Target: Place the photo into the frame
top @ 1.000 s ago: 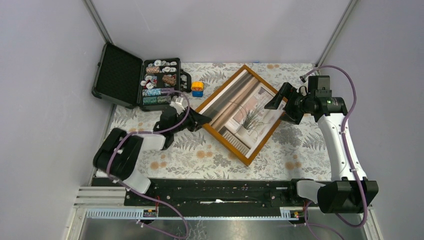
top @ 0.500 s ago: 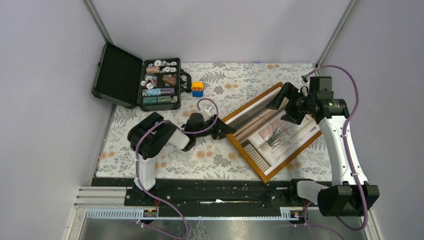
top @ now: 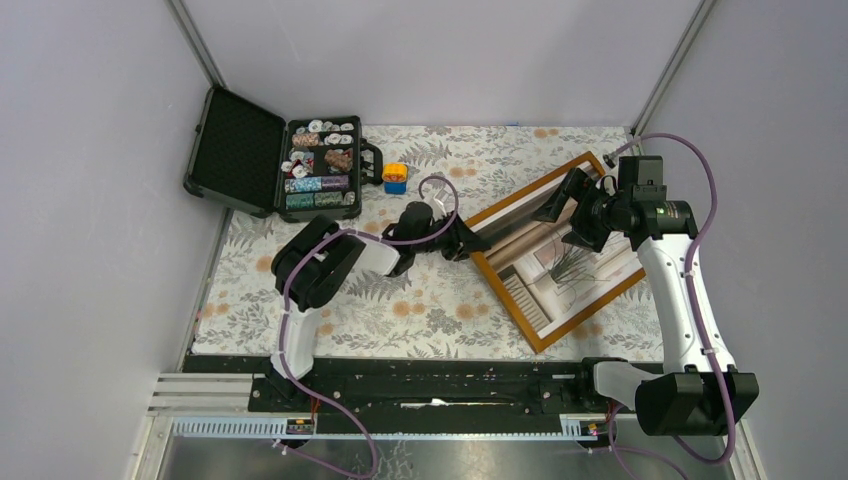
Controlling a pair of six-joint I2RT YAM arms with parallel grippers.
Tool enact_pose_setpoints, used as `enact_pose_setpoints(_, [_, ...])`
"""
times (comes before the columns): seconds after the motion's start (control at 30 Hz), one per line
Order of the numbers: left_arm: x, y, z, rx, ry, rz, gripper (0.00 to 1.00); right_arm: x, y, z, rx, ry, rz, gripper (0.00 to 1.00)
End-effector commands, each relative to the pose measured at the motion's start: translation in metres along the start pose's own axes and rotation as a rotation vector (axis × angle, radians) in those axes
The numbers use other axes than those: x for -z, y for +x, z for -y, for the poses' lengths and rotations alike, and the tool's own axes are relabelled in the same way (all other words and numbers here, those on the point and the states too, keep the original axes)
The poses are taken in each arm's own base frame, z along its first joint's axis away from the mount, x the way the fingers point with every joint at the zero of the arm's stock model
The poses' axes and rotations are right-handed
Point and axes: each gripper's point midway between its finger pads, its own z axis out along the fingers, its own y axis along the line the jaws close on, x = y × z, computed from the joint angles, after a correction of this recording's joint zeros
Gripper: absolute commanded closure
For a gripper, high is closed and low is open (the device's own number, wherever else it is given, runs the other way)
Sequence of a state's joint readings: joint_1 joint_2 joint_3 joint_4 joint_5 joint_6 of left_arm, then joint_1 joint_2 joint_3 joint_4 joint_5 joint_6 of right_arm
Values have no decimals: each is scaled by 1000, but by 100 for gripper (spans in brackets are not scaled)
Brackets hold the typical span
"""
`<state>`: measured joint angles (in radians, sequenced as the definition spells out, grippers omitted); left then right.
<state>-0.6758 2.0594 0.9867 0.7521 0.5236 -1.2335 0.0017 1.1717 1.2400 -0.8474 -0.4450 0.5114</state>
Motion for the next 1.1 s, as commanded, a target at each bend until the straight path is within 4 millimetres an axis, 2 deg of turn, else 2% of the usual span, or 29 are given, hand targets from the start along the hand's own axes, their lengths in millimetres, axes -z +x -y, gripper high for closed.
enact_pose_setpoints(0.0, [1,-10,-62,-17,-256,16,82,4,1,-1,28,-3,16,0])
enact_pose_setpoints(0.17, [21,-18,-73,1,-353,47,45,11,0,-6,38,-16,28,0])
enact_pose_setpoints(0.2, [25,-20,-73,2,-360,53,39,13,0,-8,45,-23,30,0])
enact_pose_setpoints(0.27, [33,-24,-68,-11,-375,66,16,16,0,-14,70,-34,33,0])
enact_pose_setpoints(0.33, [38,-26,-64,-33,-395,59,3,17,4,-22,111,-29,31,0])
enact_pose_setpoints(0.47, [66,-31,-48,-92,-459,88,1,33,15,-53,235,-62,49,0])
enact_pose_setpoints(0.57, [97,-34,-31,-138,-519,129,1,60,20,-77,290,-147,101,0])
enact_pose_setpoints(0.67, [132,-43,4,-235,-541,203,1,91,22,-91,350,-225,174,0])
enact_pose_setpoints(0.77, [173,-60,52,-370,-556,310,1,118,32,-100,484,-317,241,0])
enact_pose_setpoints(0.9, [227,-77,152,-603,-414,484,1,151,25,-95,475,-304,420,0])
enact_pose_setpoints(1.0, [278,-79,227,-766,-279,639,1,174,24,-96,471,-328,523,0])
enact_pose_setpoints(1.07, [311,-75,270,-844,-190,736,1,190,22,-96,477,-335,598,0])
